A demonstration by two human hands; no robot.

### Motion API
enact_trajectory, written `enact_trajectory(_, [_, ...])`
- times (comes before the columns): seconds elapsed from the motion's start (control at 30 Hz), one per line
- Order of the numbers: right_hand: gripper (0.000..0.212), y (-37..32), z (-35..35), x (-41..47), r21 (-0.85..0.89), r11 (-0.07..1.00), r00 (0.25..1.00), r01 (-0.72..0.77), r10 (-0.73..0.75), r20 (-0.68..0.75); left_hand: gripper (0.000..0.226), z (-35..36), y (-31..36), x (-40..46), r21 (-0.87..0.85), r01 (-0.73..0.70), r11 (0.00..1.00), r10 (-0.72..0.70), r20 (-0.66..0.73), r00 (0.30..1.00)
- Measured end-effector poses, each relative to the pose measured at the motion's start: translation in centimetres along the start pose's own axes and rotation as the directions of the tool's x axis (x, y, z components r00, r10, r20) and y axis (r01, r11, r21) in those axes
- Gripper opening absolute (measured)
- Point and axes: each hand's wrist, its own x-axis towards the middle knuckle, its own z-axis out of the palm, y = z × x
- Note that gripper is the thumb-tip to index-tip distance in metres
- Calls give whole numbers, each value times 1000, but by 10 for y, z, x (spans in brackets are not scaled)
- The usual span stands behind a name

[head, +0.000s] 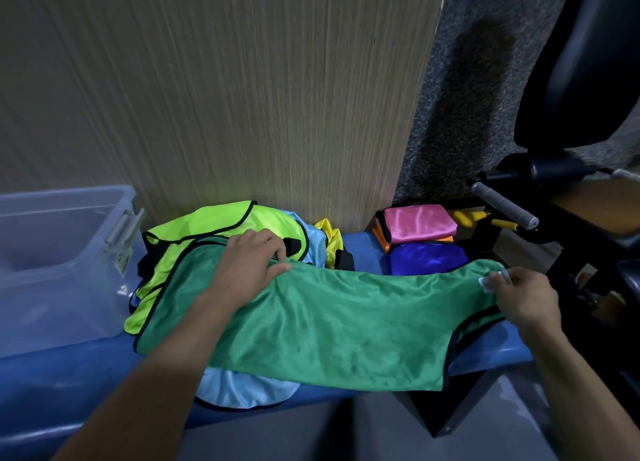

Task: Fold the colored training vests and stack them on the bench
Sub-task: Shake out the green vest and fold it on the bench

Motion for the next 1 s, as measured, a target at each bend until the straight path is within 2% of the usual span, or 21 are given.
enact_trajectory(0.13, [22,-19,-5,-11,9,999,999,39,-39,-27,34,2,3,-12,28,-35,999,39,-148,988])
enact_trajectory(0.27, [20,-50,-3,-27,91,989,993,119,-120,2,61,1,-8,-33,105,-17,994,13,33,999])
enact_trajectory(0.4, [15,-93,11,-52,221,958,972,183,-210,106,45,-25,-19,-41,49,0,999,9,-183,983])
enact_trajectory(0.43, [15,-105,17,-59,246,949,964,197,-232,126,48,-30,-24,-43,30,17,999,-12,-133,991])
enact_trajectory(0.5, [14,-129,32,-75,266,934,944,240,-288,159,74,-34,-35,-52,49,47,998,-52,106,993])
enact_trajectory(0.53, [14,-142,43,-83,269,925,933,270,-320,164,84,-32,-42,-58,63,51,997,-61,170,984])
enact_trajectory(0.57, [14,-153,54,-89,269,913,919,308,-359,165,85,-33,-47,-62,27,55,998,-59,164,985])
enact_trajectory(0.63, [14,-177,81,-104,270,888,886,373,-427,182,61,-42,-48,-66,-146,66,987,-69,-17,997])
enact_trajectory(0.7, [14,-198,109,-119,236,873,858,427,-473,199,30,-58,-38,-64,-417,75,906,-172,-202,964])
enact_trajectory(0.77, [11,-219,137,-138,173,861,829,479,-508,234,17,-71,-19,-62,-717,125,686,-300,-122,946])
enact_trajectory(0.8, [8,-229,149,-148,149,858,819,491,-514,255,15,-75,-11,-61,-777,140,614,-325,-87,942])
enact_trajectory(0.87, [7,-240,173,-162,132,866,813,483,-499,300,12,-74,-6,-59,-802,176,570,-367,-58,928])
enact_trajectory(1.0, [13,-237,196,-165,275,889,839,367,-444,314,13,-73,-16,-56,-881,291,372,-466,94,880])
